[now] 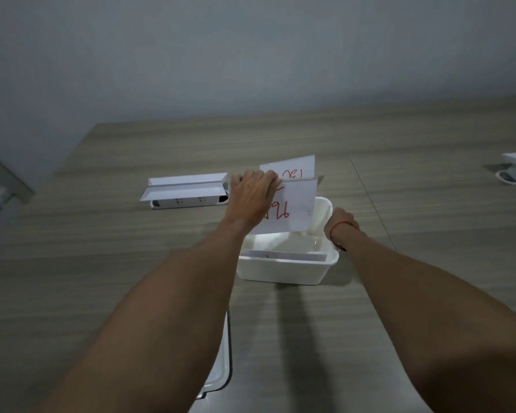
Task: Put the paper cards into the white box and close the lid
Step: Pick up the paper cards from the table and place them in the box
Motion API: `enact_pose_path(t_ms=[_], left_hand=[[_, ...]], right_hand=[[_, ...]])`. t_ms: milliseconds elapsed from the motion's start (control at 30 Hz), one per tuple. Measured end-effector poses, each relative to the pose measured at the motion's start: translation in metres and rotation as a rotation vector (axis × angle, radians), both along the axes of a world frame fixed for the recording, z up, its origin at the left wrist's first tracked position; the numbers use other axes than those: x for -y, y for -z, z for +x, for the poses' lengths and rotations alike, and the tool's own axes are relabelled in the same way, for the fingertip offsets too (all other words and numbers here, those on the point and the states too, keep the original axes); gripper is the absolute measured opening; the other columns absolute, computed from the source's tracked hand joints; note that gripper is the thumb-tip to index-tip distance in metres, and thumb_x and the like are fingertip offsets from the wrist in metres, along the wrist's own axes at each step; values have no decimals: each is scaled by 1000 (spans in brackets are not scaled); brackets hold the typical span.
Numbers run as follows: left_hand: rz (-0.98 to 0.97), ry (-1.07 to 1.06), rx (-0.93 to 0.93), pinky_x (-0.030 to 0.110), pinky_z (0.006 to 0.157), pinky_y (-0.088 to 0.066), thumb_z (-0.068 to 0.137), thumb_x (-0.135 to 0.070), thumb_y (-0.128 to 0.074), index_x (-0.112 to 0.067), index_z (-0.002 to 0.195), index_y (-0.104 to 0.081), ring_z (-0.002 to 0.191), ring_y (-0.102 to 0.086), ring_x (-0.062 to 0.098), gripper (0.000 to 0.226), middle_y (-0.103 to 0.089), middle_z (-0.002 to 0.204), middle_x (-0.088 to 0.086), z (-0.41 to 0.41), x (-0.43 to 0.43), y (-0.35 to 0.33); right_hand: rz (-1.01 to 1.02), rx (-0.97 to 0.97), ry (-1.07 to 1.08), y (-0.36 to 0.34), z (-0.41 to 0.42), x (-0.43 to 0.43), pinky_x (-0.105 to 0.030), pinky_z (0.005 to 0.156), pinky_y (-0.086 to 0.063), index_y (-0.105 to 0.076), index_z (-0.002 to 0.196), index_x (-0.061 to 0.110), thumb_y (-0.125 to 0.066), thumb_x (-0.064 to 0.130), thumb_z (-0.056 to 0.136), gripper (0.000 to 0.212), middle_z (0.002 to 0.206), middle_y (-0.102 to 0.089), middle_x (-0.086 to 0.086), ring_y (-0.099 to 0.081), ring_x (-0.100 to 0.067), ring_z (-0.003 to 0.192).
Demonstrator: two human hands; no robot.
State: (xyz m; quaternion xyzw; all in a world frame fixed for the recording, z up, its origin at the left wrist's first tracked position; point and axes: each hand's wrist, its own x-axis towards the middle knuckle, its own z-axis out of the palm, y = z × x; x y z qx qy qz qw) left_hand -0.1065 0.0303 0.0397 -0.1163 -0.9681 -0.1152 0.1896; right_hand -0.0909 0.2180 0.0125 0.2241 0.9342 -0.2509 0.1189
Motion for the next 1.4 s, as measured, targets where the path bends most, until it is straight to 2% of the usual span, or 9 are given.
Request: enact_pose_path(t_ms=[267,400,500,633,733,867,1033,1300,1400], left_hand=[[-30,34,254,38,91,-35,102,-36,-29,-15,104,-56,97,-55,28,33,-65,101,5,35,8,48],[-85,67,596,45,95,-35,101,-42,-24,-18,110,-57,109,-56,32,42,-64,116,7,45,8,64],[104,-24,821,46,101,-38,96,-56,-22,-16,107,-66,112,-57,32,60,-65,121,8,35,14,60],[177,-207,514,41,92,-48,97,-46,-33,-8,98,-71,103,-63,34,54,-71,105,13,18,35,54],[128,-386,320,40,98,-42,94,-34,-48,-16,123,-60,117,-53,29,36,-61,122,10,7,51,53],[219,-540,348,43,101,-39,95,-30,-46,-12,127,-53,121,-50,31,38,-57,127,12,-17,60,62],[503,-573,452,45,88,-53,101,-28,-27,-7,122,-53,103,-62,38,40,-65,112,20,-44,61,74],[395,-613,443,36,76,-42,102,-26,-24,-4,110,-53,100,-60,37,37,-64,109,20,-79,56,79],[377,-625,415,35,74,-40,102,-25,-25,-2,109,-54,100,-60,38,38,-64,108,21,-88,55,81]], right_hand=[[8,-5,5,-1,1,3,-40,99,-49,-52,130,1,-46,3,90,41,136,-54,-20,-55,-37,122],[31,-24,-10,-1,-4,6,-37,102,-44,-51,132,2,-47,5,91,41,139,-51,-19,-51,-36,127],[44,-25,-25,-2,-9,10,-37,99,-47,-55,128,1,-48,4,90,39,135,-55,-20,-55,-36,124],[36,-27,-38,-2,-22,20,-38,96,-49,-56,126,0,-49,3,89,38,132,-57,-20,-57,-37,121],[28,-41,-49,-1,-41,25,-38,96,-49,-59,124,1,-50,6,90,36,130,-60,-19,-59,-36,119],[144,-94,-102,-5,-74,30,-35,94,-48,-62,120,7,-47,20,94,32,126,-63,-14,-61,-32,116],[225,-157,-227,-1,-126,37,-42,101,-43,-53,128,10,-46,24,97,35,134,-53,-14,-51,-32,126],[313,-188,-512,29,-203,52,-47,117,-22,-32,146,18,-45,14,98,50,159,-22,-6,-19,-26,148],[365,-181,-567,35,-223,57,-46,115,-23,-40,141,17,-47,13,97,45,152,-37,-8,-28,-27,144]])
